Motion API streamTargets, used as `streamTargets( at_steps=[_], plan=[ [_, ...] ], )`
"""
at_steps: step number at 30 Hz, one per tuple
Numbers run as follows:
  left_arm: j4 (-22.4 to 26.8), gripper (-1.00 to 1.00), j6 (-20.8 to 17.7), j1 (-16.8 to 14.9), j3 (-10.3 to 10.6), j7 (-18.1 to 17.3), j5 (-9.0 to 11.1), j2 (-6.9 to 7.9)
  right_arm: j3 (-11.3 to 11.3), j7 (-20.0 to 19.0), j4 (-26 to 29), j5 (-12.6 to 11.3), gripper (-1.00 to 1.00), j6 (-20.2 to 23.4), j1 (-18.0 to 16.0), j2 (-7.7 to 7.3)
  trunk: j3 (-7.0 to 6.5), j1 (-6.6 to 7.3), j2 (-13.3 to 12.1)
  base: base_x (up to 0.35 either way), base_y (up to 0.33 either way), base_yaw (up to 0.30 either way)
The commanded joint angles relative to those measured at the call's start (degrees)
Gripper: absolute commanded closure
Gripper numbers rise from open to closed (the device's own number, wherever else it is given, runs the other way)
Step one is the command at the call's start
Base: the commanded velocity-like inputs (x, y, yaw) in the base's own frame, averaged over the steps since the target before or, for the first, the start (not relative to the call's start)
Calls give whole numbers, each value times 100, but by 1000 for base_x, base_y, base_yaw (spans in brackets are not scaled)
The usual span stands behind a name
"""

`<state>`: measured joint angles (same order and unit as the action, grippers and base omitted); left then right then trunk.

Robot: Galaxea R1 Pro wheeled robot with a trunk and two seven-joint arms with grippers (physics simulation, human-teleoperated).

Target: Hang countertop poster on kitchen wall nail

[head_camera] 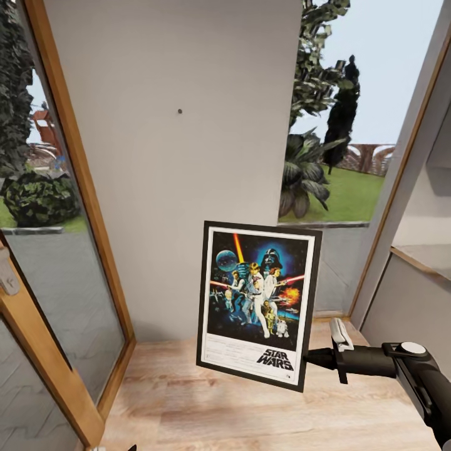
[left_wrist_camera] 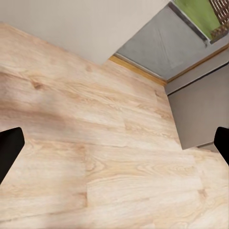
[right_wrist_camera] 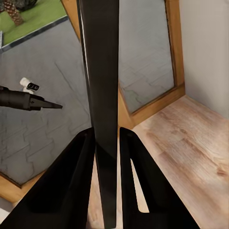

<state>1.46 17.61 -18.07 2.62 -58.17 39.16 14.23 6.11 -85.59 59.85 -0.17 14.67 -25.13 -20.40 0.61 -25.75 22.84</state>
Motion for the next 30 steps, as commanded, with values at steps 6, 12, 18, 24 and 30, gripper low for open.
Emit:
streamTargets(
  at_steps=[6, 12, 18, 24, 30],
  plan=[
    [-5, -100, 32, -4, 28, -10, 22, 1, 33, -45, 0, -13, 100, 86, -5, 1, 6, -3, 7, 124, 10, 0],
    [-5, -100, 32, -4, 28, -9, 22, 1, 49, -53, 7, -18, 100, 94, -4, 1, 6, -3, 7, 84, 2, 0],
    [-5, -100, 32, -4, 28, -16, 22, 9, 48, -54, 9, -18, 100, 93, 0, 13, 6, -3, 7, 191, 0, 0],
    [-5, -100, 32, -4, 28, -18, 22, 10, 48, -54, 9, -18, 100, 96, 0, 27, 6, -3, 7, 322, 0, 0],
    [-5, -100, 32, -4, 28, -19, 22, 10, 48, -54, 9, -18, 100, 96, 0, 28, 6, -3, 7, 232, 0, 0]
  ],
)
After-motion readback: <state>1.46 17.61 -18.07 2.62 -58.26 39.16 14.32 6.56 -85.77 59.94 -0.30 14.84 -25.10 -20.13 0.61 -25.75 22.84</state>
